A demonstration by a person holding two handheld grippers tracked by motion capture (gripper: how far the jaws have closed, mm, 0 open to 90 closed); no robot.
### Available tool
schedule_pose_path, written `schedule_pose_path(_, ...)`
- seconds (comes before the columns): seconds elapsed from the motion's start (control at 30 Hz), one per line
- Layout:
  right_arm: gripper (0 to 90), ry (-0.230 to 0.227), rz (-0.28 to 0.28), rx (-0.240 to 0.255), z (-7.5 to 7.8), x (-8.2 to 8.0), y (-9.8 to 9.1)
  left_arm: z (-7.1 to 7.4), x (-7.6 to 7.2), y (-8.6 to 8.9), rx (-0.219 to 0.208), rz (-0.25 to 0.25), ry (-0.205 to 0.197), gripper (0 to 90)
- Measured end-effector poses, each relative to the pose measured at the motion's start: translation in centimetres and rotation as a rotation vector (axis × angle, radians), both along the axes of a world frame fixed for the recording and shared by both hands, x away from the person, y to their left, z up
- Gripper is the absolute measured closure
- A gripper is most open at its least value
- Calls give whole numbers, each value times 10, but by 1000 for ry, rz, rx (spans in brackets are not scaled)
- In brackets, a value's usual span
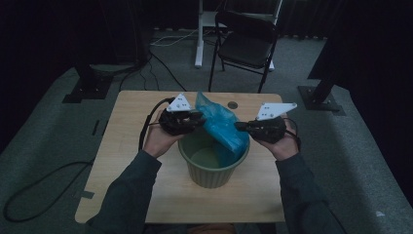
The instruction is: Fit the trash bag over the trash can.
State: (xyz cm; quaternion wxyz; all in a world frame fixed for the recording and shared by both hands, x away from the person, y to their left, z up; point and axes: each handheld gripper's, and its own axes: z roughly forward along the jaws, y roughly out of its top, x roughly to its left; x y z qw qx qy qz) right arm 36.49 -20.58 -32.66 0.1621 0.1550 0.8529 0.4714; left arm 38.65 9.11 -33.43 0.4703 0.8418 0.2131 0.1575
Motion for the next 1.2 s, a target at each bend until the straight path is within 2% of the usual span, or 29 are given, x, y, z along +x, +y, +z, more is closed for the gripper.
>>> schedule_pose_path(0.1, 900, -5, 6, -4, 1, -1, 2, -3, 3, -8, 22, -6, 23, 676)
schedule_pose_path(0.23, 900, -6, 11, -6, 1, -2, 3, -4, 6, -15, 39, 16, 15, 897)
schedule_pose_path(0.53, 900, -3, -3, -8, -2, -3, -5, 2, 8, -7, 18, 57, -10, 900)
schedule_pose_path(0.8, 900, 13, -27, -8, -8, -1, -13, 4, 11, 13, -8, 112, -17, 900)
schedule_pose_path(0.93, 900, 24, -37, -14, -13, 0, -16, 4, 10, 19, 8, 133, -30, 900)
schedule_pose_path(1.2, 900, 48, -75, -23, -21, 1, -29, 7, 10, 34, -15, 176, -32, 900)
